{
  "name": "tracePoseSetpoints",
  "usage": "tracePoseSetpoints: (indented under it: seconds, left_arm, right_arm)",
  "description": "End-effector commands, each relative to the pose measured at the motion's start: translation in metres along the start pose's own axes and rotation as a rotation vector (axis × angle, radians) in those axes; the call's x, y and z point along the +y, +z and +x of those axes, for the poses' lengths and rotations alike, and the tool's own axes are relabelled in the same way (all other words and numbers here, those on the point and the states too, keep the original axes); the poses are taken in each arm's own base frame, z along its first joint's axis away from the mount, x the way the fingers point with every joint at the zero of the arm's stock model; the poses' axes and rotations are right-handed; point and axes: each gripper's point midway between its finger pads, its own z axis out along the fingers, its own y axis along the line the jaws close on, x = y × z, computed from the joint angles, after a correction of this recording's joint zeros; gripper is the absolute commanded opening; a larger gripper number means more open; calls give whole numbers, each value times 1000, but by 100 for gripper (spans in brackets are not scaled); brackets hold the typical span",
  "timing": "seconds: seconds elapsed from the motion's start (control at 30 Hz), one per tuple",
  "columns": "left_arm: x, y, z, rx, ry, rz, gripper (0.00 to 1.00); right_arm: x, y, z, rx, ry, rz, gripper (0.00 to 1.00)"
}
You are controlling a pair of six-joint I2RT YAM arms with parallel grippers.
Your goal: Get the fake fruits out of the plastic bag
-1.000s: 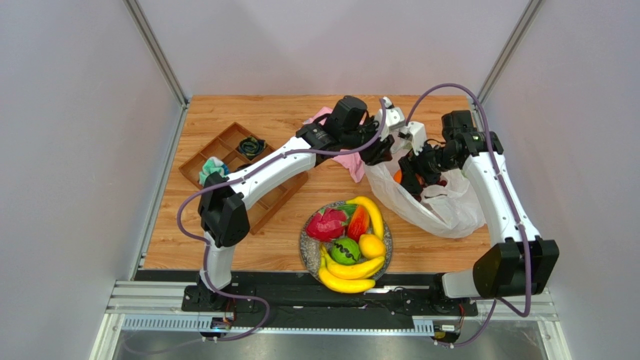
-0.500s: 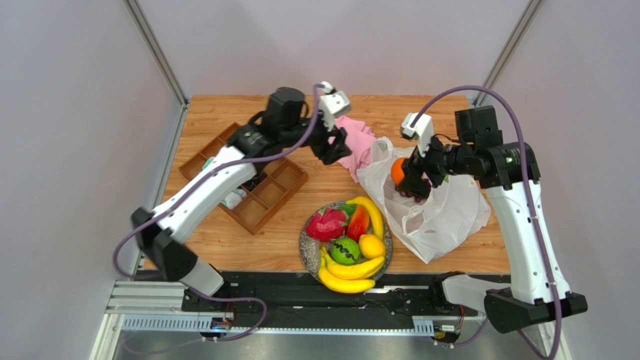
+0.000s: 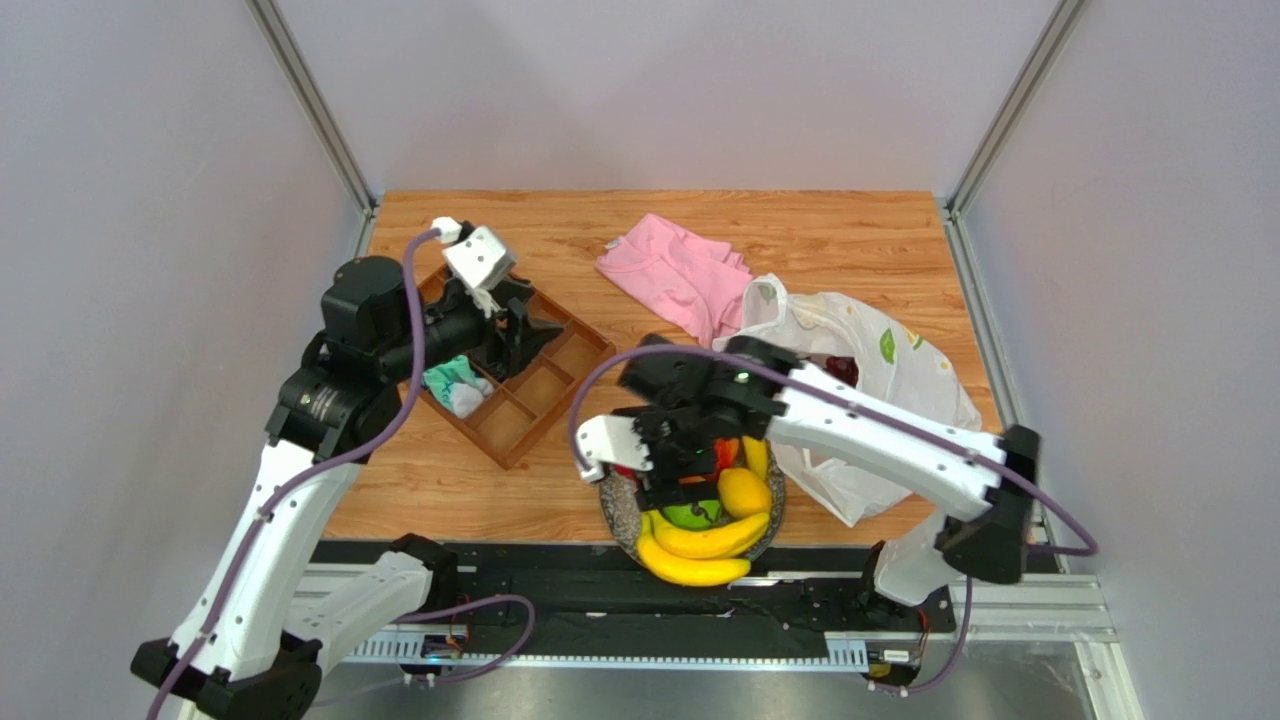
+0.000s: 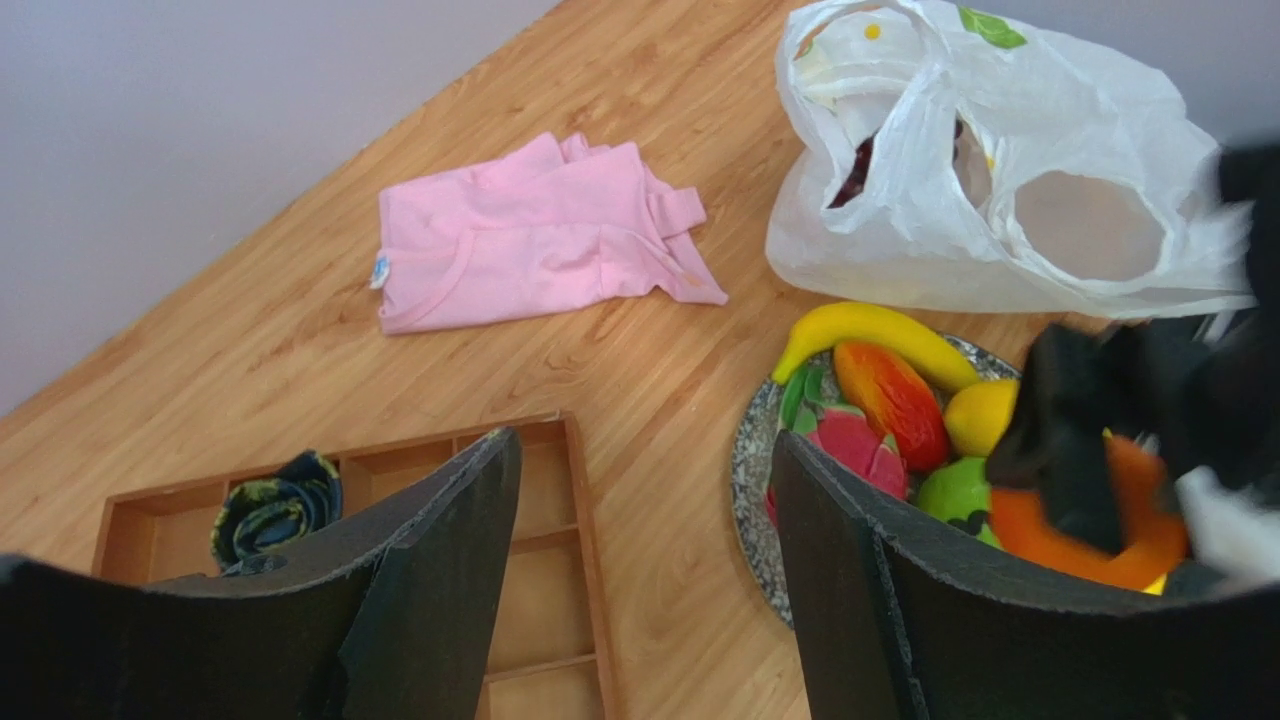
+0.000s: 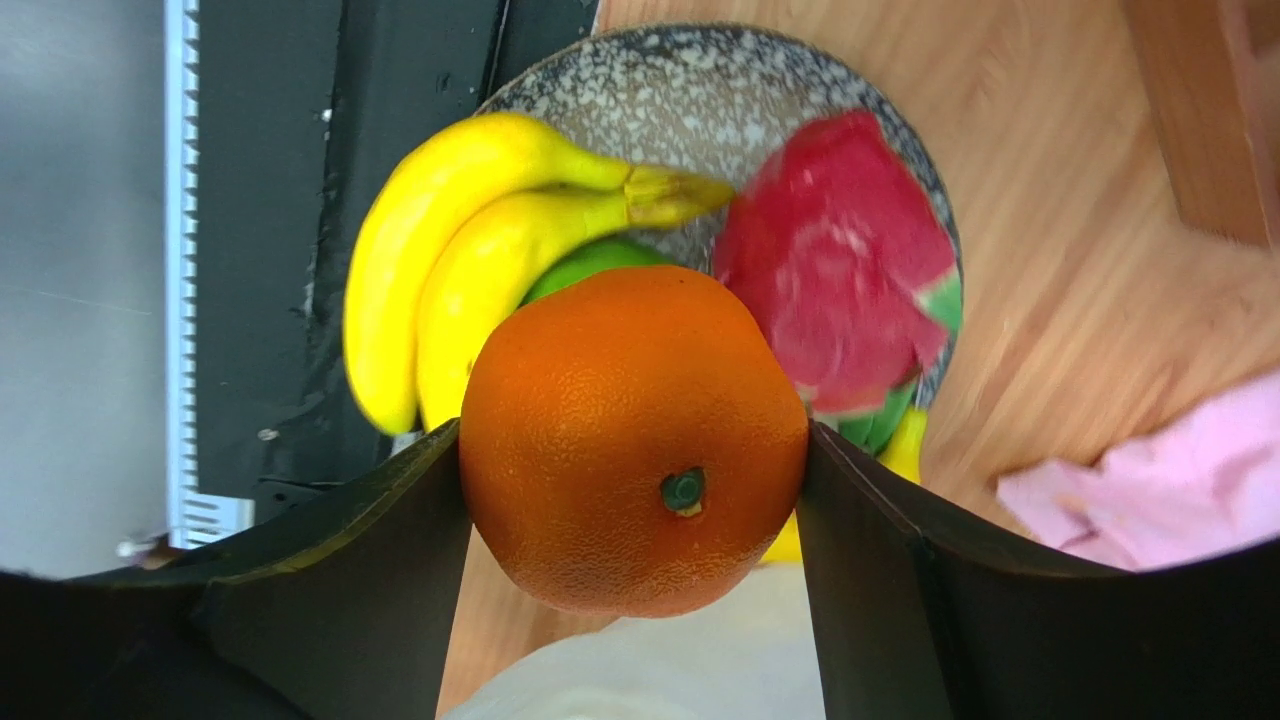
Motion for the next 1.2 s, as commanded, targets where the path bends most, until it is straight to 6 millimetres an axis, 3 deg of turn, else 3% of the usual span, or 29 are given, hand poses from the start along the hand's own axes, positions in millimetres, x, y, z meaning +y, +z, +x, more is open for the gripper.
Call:
tracePoseSetpoints:
  seconds: [0.0, 0.1, 0.27, 0.47, 0.7, 0.9, 1.0, 1.03, 1.07, 1.17]
  left_arm:
    - [0, -35, -25, -97, 28, -38, 71]
    - [4, -46, -23, -118, 45, -76, 71]
    - [2, -64, -20, -162, 31, -111, 71]
    - [1, -75, -13, -184, 17, -139, 71]
    - [-2, -84, -14, -223, -41, -156, 71]
    - [0, -87, -15, -238, -79, -166, 70]
    - [2, -86, -16, -244, -96, -167, 70]
    - [3, -86, -16, -243, -100, -167, 70]
    - [3, -86, -16, -245, -103, -168, 70]
    - [4, -85, -18, -246, -102, -162, 69]
  right_arm:
    - [-27, 35, -38, 52, -220, 34, 55]
    - [-25, 65, -44, 155, -347, -38, 55]
    - [-14, 95, -43, 283, -476, -132, 55]
    - [-19, 125, -18, 486, -580, -182, 54]
    - [-31, 135, 24, 741, -664, -210, 51]
    - [-30, 136, 35, 784, -690, -233, 53]
    - [-29, 136, 40, 798, -702, -248, 59]
    - [-28, 136, 40, 793, -698, -250, 74]
    - [-27, 136, 39, 785, -687, -245, 100]
    - [-25, 134, 33, 764, -666, -232, 100]
